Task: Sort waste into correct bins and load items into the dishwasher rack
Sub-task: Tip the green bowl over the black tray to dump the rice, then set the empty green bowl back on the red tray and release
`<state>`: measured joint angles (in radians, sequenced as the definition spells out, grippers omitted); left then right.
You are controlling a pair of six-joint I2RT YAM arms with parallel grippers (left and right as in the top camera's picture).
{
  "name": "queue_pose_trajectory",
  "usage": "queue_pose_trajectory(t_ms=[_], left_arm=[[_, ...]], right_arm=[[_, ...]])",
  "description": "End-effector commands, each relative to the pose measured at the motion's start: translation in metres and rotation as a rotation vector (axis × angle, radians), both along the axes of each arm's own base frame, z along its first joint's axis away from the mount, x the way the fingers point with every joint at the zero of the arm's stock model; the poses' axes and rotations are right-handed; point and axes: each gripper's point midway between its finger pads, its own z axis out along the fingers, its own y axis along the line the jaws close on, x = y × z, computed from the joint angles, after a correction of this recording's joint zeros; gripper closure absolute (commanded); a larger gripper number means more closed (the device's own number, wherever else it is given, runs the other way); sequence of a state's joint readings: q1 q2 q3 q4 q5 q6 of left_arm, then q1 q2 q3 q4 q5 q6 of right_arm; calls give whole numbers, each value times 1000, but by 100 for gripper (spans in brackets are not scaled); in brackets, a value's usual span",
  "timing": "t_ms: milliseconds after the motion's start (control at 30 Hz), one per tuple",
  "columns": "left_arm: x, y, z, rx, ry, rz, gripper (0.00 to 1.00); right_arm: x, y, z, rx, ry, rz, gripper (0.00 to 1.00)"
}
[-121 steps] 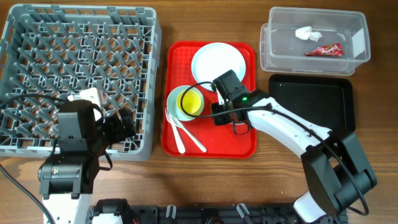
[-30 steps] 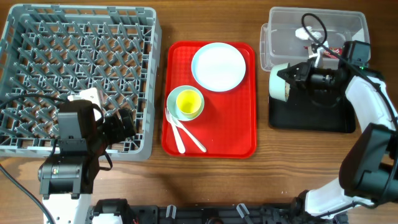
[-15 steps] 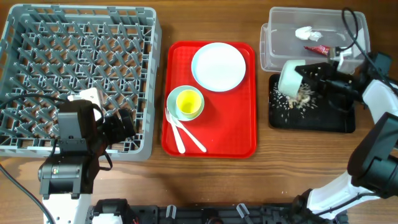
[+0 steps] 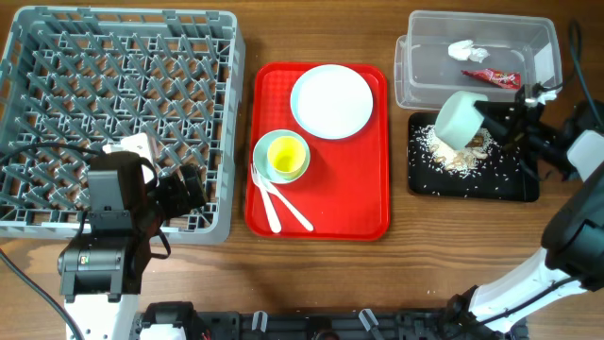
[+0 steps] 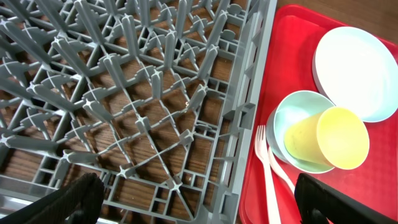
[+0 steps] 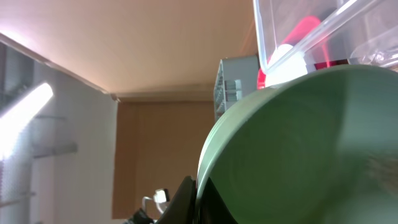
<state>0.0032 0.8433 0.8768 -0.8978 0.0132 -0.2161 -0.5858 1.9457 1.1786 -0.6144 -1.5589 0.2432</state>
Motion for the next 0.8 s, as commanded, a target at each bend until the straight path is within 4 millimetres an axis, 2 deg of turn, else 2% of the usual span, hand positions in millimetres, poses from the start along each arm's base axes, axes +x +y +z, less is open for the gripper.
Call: queue_pose_trajectory(t_ms=[0,200,333,467,567,767], left_arm=[[2,2,11,-4,-33,14,0],[2,2,11,-4,-33,15,0],[2,2,11,-4,-33,14,0],[2,2,11,-4,-33,14,0],[2,2,11,-4,-32,14,0],[2,2,11,-4,-33,14,0]], right_arm=[[-4,-10,4,93,25,-18,96],[-5,-13,4,106,44,-24,96],[-4,-6,4,82,12,-8,96],[-2,12,6,25,-11,30,96],[-1,29,10,-91,-15,57,96],[-4,70,32,-382,-115,115,96]])
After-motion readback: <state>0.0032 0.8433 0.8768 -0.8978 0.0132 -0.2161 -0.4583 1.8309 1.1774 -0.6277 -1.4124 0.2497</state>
